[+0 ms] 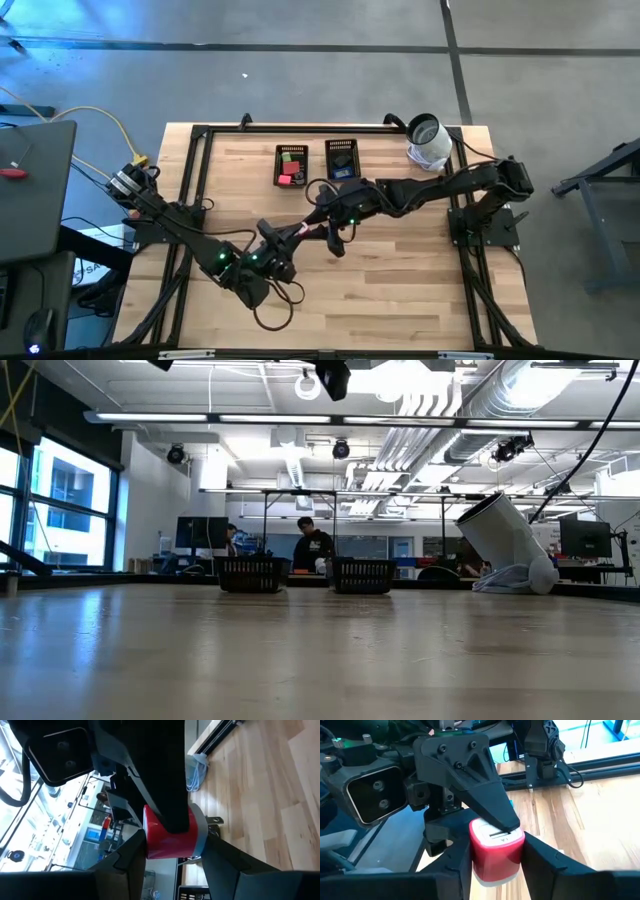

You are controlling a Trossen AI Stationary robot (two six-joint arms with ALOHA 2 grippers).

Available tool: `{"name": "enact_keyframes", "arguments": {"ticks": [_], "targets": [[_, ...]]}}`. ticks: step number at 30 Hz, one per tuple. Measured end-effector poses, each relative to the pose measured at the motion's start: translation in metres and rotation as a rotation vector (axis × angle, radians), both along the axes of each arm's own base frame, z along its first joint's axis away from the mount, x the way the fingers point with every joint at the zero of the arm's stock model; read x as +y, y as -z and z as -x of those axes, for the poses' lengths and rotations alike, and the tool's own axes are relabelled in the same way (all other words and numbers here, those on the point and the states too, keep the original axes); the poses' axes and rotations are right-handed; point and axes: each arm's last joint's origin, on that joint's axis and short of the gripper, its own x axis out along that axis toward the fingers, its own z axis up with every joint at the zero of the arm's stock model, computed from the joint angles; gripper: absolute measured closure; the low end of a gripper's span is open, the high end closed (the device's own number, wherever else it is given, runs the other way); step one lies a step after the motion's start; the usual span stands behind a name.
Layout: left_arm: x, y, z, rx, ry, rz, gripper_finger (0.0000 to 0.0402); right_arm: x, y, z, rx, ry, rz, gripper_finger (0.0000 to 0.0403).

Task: Pick & Place Office items
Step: Put the white and pink charger adapter into the left black bin

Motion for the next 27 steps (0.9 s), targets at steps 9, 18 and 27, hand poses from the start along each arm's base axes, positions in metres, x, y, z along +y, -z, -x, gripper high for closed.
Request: {"name": "enact_keyframes", "arguments": {"ticks": [9, 18, 27], "targets": [[0.0002, -0.0004, -0.0003, -0.005, -0.002, 0.003, 0.0254, -0.0025, 0.0000, -0.0002, 0.004, 0.003, -0.014, 0.0275], [0.0008, -0.0004, -0.0007, -0.005, -0.004, 0.004, 0.0207, -0.0033, -0.0001, -0.0004, 0.000, 0.007, -0.009, 0.0282], [0.0026, -0.0016, 0.0011, -0.026, -0.090, -0.039, 0.0190, -0.0102, -0.0008, -0.0014, -0.007, 0.033, -0.007, 0.0282]]}}
